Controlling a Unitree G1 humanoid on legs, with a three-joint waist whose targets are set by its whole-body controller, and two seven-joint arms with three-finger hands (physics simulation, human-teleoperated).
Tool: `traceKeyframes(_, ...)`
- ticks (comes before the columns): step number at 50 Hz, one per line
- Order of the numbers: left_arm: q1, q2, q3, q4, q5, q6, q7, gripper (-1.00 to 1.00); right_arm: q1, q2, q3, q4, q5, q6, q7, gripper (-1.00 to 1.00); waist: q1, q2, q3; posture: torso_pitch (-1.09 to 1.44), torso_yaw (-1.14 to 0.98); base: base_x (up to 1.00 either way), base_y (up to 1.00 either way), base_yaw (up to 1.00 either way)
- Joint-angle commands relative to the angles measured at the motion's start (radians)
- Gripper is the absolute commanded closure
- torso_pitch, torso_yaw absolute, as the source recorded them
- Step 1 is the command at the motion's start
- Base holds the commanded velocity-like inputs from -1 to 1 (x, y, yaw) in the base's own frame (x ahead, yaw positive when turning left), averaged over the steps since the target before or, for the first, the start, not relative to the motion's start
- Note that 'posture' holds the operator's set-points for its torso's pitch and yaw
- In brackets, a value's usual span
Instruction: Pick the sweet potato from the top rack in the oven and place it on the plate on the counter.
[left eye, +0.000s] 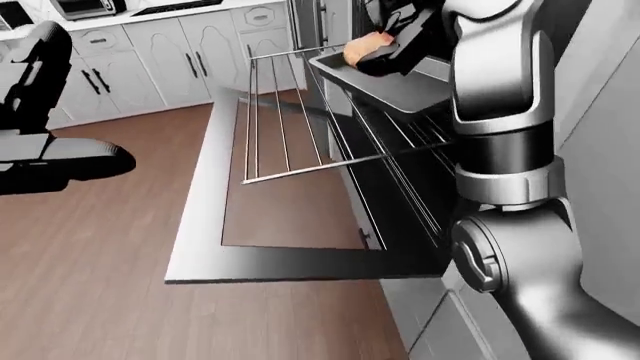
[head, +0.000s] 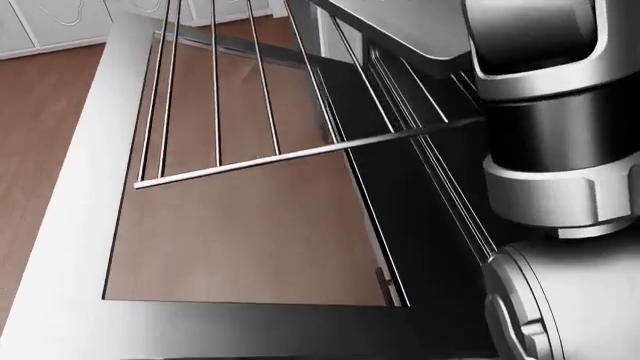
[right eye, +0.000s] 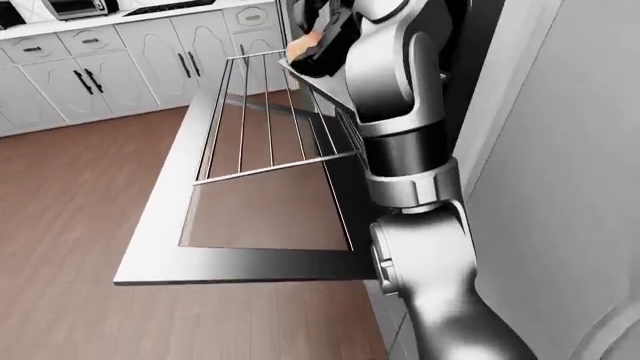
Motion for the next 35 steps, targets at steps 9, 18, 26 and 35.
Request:
traceKeyframes(9,-0.006,0.048,0.043,0.024,0.001,-0.044,0.001,-1.00,-0.063,0.009,0.019,-0.059,0.074,0.005,-0.037,1.00,0.053,0.186,0.008,-0.14,0.00,-0.45,0.42,0.56)
traceKeyframes(18,-0.012,0.045,0.028,0.046,0.029,-0.045,-0.020,-1.00,-0.050,0.004,0.034,-0.097,0.070,0.019,-0.012,1.00,0.080,0.005,0.013,-0.14,0.00,-0.18,0.00,1.00)
traceKeyframes(26,-0.061,-0.004,-0.058,0.074,0.142,-0.025,-0.060,-1.00,-0.005,0.013,0.028,-0.130,0.061,0.010,-0.012,1.00,0.044,-0.020,0.000,-0.14,0.00,-0.05,1.00,0.00)
traceKeyframes(35,-0.081,-0.063,-0.073,0.060,0.203,0.020,-0.085,-1.00,0.045,0.019,0.029,-0.180,0.072,0.017,-0.016,1.00,-0.003,0.044,0.009,-0.14,0.00,0.08,1.00,0.00)
